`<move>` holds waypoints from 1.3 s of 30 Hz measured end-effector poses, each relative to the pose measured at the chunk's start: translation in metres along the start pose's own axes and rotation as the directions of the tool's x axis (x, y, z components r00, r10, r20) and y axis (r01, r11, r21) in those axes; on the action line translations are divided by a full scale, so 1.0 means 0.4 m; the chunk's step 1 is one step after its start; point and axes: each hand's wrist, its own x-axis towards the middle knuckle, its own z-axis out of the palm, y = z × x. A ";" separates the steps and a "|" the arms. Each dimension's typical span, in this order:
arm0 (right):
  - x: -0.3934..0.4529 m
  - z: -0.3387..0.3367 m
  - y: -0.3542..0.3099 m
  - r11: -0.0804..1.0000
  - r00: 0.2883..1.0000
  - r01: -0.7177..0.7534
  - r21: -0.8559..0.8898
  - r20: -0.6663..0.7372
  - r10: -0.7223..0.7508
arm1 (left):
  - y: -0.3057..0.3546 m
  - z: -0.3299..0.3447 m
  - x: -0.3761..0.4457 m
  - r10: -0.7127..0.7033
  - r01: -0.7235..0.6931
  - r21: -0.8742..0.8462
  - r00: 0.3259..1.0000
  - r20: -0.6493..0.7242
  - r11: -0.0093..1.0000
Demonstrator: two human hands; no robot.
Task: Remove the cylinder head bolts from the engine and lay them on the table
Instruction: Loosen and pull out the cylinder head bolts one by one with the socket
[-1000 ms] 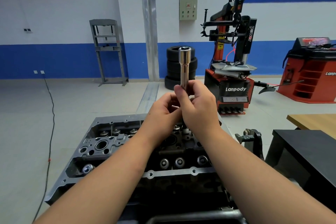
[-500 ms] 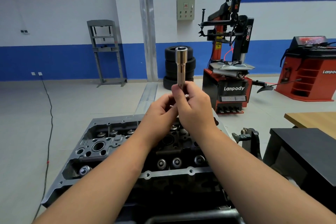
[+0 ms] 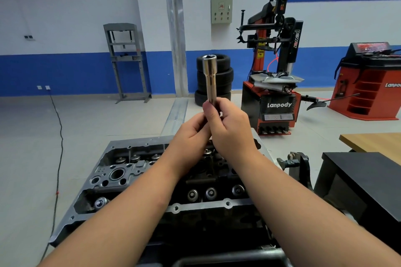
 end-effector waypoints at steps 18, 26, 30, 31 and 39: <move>-0.002 -0.003 -0.008 1.000 1.000 0.010 -0.001 -0.026 -0.010 | 0.006 0.000 -0.004 0.015 -0.014 0.015 1.000 -0.017 1.000; -0.003 -0.007 -0.008 1.000 0.996 0.028 0.007 -0.084 -0.027 | 0.000 -0.004 0.003 -0.001 0.002 0.004 0.999 -0.049 1.000; 0.000 -0.002 -0.008 1.000 1.000 0.007 0.005 -0.010 -0.007 | 0.009 0.002 -0.005 0.006 -0.006 0.006 1.000 0.000 1.000; 0.000 -0.002 -0.008 1.000 1.000 0.012 0.008 -0.012 -0.012 | 0.011 0.003 -0.006 0.019 -0.019 0.028 1.000 0.001 0.999; -0.003 -0.008 -0.004 1.000 0.997 0.016 0.003 -0.080 -0.016 | 0.003 0.000 0.006 0.019 -0.018 0.025 0.999 -0.041 1.000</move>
